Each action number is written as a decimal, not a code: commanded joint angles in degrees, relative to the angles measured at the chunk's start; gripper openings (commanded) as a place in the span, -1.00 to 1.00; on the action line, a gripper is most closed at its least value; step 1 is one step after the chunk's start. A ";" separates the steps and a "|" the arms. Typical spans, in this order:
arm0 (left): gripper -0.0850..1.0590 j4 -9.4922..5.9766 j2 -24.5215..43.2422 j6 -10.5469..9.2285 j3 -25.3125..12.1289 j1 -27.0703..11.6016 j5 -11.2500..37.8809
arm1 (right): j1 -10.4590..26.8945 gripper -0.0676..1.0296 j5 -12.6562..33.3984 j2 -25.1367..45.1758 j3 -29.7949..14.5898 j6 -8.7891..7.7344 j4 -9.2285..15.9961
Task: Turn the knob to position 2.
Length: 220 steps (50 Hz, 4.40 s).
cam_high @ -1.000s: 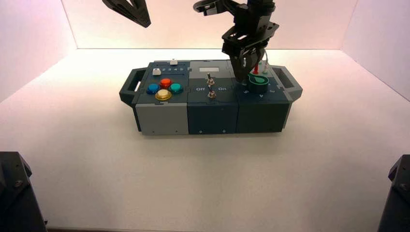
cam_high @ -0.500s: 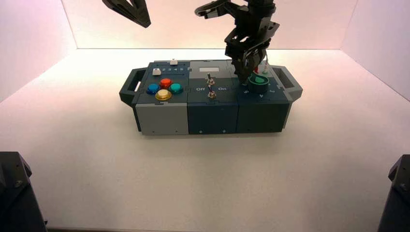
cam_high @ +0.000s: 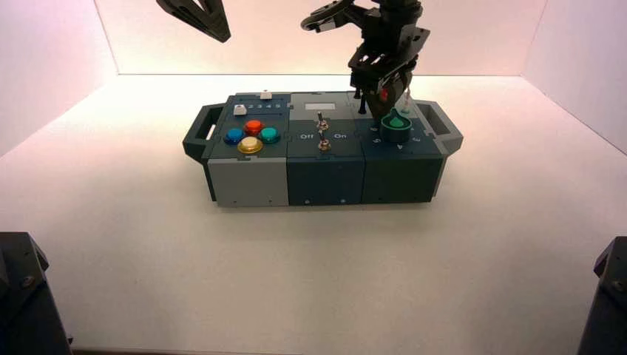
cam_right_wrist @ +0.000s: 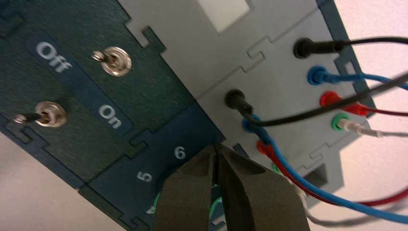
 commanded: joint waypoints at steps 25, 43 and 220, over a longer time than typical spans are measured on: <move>-0.91 -0.35 -1.23 0.53 -1.49 0.26 0.09 | -0.88 -0.92 2.72 -0.79 -1.14 1.93 -1.49; -0.91 -0.35 -1.23 0.53 -1.49 0.18 0.09 | -1.14 -0.92 4.13 -0.88 -1.14 2.11 -1.76; -0.91 -0.18 0.70 0.62 -1.32 0.26 -2.29 | -4.83 -0.92 -0.88 -23.82 15.03 6.77 4.48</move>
